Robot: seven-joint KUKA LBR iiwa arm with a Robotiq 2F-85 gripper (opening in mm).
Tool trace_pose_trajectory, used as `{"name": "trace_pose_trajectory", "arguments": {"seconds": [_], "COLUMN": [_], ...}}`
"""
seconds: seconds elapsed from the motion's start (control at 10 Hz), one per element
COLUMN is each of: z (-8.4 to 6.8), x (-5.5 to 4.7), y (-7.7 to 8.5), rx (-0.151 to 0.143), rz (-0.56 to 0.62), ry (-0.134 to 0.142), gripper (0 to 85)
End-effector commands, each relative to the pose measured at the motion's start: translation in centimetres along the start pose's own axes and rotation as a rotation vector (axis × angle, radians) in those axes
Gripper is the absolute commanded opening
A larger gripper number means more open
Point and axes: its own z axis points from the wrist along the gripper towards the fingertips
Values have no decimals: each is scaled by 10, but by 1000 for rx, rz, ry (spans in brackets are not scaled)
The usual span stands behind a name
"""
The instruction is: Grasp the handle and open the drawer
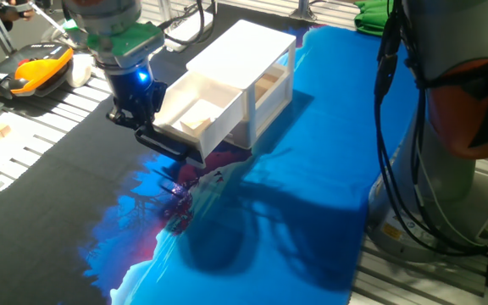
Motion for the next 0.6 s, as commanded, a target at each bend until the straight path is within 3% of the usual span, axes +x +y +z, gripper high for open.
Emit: {"name": "trace_pose_trajectory", "arguments": {"seconds": [0.0,0.3,0.5], "z": [-1,-4,-8], "x": [1,3,5], "y": [0,-1,-3], "rx": [-5,-8,8], "rz": [8,5,-4], "ry": [-3,-6,-11], "gripper": [0,0,0]}}
